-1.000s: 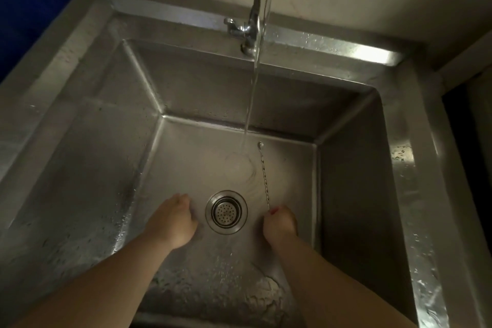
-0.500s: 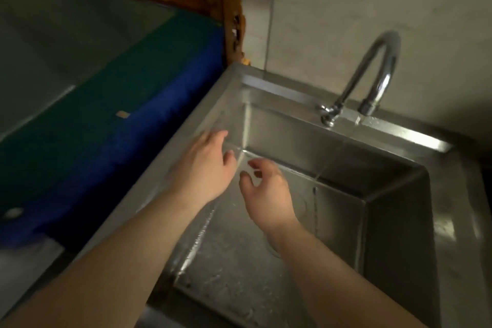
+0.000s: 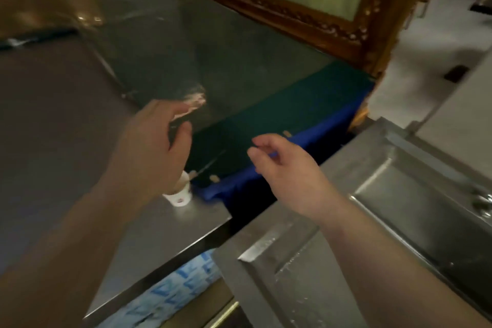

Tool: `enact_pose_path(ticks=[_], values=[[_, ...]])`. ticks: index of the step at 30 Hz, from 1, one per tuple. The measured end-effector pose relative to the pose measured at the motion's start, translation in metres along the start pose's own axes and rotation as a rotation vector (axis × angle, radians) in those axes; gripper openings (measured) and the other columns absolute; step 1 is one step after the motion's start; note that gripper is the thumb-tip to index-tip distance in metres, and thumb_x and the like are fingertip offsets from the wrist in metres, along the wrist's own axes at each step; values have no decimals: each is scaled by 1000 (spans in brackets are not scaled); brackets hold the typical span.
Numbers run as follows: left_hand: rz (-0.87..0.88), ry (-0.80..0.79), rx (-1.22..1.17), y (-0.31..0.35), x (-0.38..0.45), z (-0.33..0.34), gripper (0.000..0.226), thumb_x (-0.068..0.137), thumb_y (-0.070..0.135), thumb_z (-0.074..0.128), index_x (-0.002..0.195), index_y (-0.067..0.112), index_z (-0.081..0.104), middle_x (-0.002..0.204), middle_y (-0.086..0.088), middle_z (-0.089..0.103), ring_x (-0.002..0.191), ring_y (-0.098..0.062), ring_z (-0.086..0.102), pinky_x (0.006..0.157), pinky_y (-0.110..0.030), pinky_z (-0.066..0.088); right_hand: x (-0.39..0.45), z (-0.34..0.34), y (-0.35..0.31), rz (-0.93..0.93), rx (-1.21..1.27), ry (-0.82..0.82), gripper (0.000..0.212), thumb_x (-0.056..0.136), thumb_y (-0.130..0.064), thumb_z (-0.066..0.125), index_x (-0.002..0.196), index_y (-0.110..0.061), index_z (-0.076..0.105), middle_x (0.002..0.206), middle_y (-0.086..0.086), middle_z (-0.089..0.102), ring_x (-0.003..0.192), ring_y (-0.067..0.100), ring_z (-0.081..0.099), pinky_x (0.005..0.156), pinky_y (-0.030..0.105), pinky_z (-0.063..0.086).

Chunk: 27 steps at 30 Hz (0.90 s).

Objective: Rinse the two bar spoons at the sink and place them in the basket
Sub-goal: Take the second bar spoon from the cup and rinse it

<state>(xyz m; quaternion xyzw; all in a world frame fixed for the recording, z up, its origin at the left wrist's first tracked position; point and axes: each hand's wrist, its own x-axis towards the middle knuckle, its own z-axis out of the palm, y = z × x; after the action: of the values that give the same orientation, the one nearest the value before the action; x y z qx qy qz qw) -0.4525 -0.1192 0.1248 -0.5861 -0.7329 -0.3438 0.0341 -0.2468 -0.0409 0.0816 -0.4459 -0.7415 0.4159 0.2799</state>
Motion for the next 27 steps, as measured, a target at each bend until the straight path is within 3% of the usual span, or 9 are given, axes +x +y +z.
enact_pose_path(ticks=[4,7,9,13,17,19,22,25,27], values=[[-274,-72,-20,-79,-38,3,29,91,18,56,118,28,60,113,-4,64,95,-24,61,79,-30,43,14,35,-13,93,-137,-232,50,89,-61,51,129,-31,52,91,-15,65,86,4,63,74,20,40],[-423,-215,-36,-120,-64,34,47,89,23,63,134,14,52,132,-12,56,115,-32,56,93,-34,40,25,59,-15,153,-170,-302,68,86,-60,58,143,-29,37,91,-15,63,84,-3,57,69,18,39],[-452,-279,-89,-134,-73,54,59,84,36,69,135,17,48,129,0,51,119,-25,51,91,-28,33,31,72,-10,200,-112,-177,67,86,-50,67,140,-24,36,87,-10,64,78,0,59,62,16,40],[-516,-291,-196,-143,-74,82,66,55,77,65,108,43,46,99,23,48,85,2,50,72,-15,35,43,85,-1,228,6,66,56,86,-37,72,128,-25,38,75,-5,62,62,1,61,46,10,42],[-518,-310,-215,-152,-71,102,72,58,53,82,119,28,55,102,13,55,87,-7,56,68,-15,37,54,94,3,411,176,94,71,85,-39,73,140,-19,32,79,2,67,57,6,64,46,15,42],[-529,-291,-212,-155,-72,108,74,59,44,86,124,24,55,105,11,54,90,-10,55,74,-20,38,60,102,5,539,326,68,68,85,-40,72,140,-18,37,87,6,69,50,6,61,41,16,42],[-528,-288,-244,-157,-72,111,74,62,37,87,127,23,54,108,8,55,94,-15,59,79,-24,41,68,116,8,535,452,-5,44,89,-38,69,127,-20,54,88,4,68,48,9,56,39,19,40],[-482,-297,-226,-158,-70,109,71,64,36,86,126,26,54,105,10,54,88,-9,56,71,-12,38,74,126,8,478,448,-18,10,96,-35,59,99,-27,65,77,0,66,42,6,52,39,20,41],[-458,-300,-224,-156,-67,106,67,65,34,86,123,26,55,104,9,55,87,-9,55,68,-7,34,77,129,10,443,442,-29,14,99,-31,53,94,-26,65,72,-1,66,42,6,53,41,21,42]])
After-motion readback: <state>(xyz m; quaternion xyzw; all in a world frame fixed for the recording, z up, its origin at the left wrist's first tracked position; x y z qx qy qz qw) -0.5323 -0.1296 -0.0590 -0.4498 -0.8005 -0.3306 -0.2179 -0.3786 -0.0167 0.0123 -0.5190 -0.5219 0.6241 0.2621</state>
